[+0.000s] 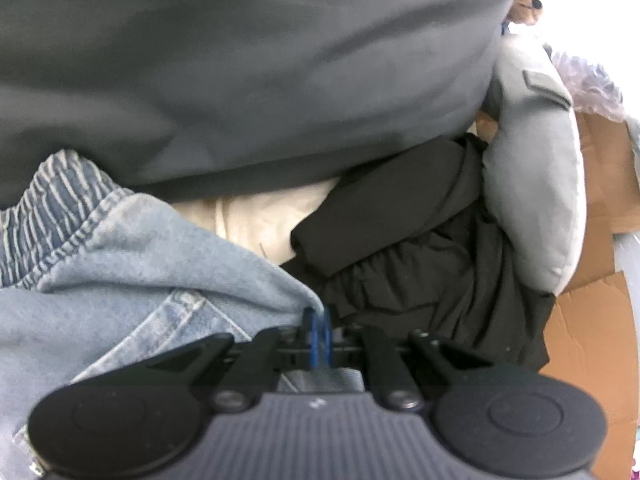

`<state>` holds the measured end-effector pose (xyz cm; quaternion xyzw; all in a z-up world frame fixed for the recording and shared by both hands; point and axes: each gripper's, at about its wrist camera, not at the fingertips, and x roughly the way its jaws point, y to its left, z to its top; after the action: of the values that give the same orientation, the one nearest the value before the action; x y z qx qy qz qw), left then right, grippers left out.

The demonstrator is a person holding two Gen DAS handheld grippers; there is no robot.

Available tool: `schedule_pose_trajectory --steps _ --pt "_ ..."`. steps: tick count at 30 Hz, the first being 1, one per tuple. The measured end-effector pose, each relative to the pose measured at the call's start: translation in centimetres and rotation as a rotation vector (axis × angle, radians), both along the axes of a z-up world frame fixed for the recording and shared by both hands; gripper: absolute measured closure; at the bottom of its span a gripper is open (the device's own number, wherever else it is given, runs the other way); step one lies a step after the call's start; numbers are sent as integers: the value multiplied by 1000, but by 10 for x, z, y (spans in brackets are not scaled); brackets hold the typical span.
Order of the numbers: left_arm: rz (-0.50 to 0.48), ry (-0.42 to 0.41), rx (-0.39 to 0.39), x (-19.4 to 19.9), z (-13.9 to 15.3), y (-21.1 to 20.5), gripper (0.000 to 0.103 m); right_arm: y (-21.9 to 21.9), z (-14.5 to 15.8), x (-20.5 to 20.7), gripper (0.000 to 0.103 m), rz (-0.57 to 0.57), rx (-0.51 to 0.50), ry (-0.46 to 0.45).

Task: Fold clothes
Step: 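Open both grippers and release the pants onto the sheet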

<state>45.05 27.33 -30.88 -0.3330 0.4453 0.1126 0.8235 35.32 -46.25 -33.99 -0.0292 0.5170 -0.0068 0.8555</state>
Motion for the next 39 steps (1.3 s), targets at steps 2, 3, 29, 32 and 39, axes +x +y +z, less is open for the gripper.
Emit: schedule_pose_trajectory --steps 2,3,29,32,39 --pt "-7 8 10 5 -3 -2 100 -1 -6 3 101 -4 -3 11" --pt "-15 19 21 7 -5 -4 99 0 -9 4 101 -2 -6 12" --pt "-513 29 -40 -9 -26 -183 55 14 35 -66 44 -45 26 -153" --pt "-518 18 -29 -13 -28 -190 54 24 15 -75 44 -59 13 -136" --pt "-568 9 14 -21 -29 -206 49 40 -5 -80 43 -63 -38 -140"
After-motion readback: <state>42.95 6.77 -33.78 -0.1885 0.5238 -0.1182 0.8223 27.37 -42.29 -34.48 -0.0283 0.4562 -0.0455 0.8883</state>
